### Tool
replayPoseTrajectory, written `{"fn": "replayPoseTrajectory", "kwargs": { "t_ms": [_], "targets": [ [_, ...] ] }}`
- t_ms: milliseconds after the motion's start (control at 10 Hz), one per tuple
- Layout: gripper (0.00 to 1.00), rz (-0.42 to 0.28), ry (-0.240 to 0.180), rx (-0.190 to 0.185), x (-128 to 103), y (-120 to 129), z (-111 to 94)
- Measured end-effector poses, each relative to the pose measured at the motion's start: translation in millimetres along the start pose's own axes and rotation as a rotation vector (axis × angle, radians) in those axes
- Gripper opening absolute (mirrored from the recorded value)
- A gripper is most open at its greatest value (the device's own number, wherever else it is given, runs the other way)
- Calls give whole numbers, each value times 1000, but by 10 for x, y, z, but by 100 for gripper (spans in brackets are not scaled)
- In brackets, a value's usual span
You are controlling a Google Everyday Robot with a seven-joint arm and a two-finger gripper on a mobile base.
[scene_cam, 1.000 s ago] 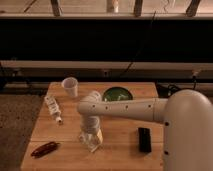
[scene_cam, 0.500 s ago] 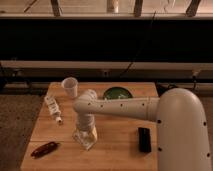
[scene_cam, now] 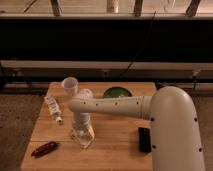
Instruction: Wipe the white sponge on the table
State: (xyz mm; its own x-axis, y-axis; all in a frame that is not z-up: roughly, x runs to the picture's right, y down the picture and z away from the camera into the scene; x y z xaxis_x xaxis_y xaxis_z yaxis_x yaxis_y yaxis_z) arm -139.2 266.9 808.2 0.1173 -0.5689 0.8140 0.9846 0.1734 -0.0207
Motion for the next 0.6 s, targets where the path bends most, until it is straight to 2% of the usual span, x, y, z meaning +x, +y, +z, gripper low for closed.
{"fn": "replayPoseTrajectory", "kwargs": {
  "t_ms": [200, 300, 600],
  "targets": [
    [0, -29, 13, -11, 89, -59, -11],
    [0, -57, 26, -14, 220, -173, -33],
    [0, -57, 26, -10, 212, -178, -45]
  ]
}}
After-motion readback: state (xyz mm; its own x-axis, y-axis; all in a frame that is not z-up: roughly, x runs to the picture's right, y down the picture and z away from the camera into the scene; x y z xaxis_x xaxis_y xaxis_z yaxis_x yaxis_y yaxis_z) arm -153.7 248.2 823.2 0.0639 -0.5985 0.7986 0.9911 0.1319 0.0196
